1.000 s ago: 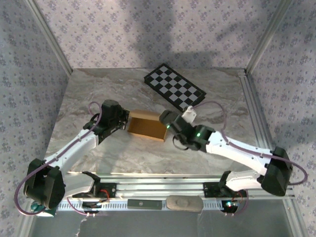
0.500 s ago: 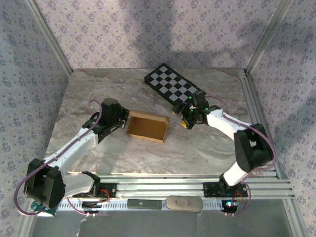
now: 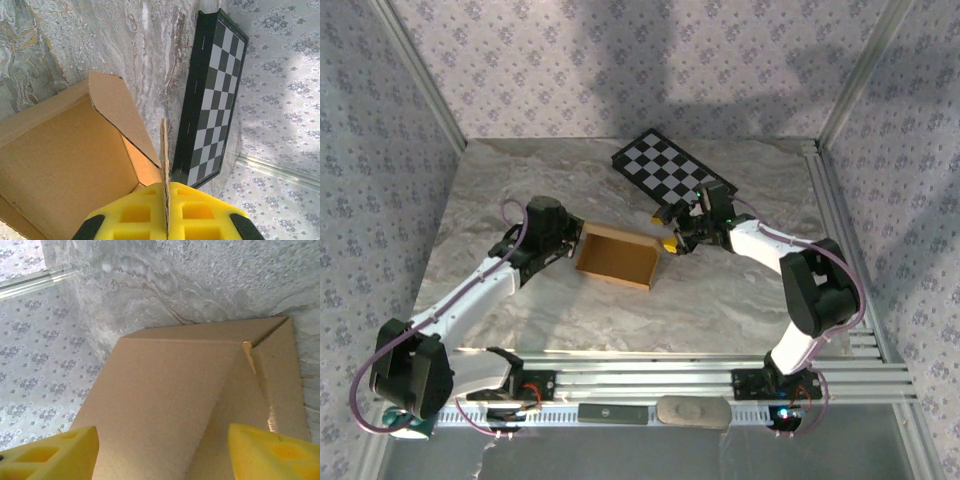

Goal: Fold the paper box

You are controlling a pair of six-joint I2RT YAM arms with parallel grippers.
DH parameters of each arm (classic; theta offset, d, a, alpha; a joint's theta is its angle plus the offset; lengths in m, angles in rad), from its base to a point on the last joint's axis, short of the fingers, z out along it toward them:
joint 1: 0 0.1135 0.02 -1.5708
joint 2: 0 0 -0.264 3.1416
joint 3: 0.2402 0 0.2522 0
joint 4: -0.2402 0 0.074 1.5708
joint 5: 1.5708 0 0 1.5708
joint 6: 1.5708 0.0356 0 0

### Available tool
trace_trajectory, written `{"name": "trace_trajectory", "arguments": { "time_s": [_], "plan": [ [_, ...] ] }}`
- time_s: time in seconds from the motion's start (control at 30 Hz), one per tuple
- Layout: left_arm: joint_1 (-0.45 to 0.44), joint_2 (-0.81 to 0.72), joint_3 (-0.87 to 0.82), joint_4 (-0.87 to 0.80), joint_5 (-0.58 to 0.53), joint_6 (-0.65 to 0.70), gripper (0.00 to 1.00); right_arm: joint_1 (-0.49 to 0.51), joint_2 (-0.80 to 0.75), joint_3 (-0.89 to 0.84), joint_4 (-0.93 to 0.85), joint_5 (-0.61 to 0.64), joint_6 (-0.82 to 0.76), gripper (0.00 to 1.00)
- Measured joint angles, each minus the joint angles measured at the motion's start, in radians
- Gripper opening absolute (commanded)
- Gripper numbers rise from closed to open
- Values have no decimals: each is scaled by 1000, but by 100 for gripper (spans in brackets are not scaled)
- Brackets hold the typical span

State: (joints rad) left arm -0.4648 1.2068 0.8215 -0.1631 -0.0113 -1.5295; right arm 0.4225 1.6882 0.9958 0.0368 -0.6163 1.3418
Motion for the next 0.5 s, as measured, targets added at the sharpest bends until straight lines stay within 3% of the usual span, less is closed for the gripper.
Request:
{"name": "trace_trajectory", "arguments": {
  "time_s": [0.27,0.5],
  "plan": [
    [7,6,2,2,-2,3,0,12,13,-18,52,3,74,57],
    [10,7,4,5,-1,4,0,28,13,-25,71,16,112,57]
  ]
}}
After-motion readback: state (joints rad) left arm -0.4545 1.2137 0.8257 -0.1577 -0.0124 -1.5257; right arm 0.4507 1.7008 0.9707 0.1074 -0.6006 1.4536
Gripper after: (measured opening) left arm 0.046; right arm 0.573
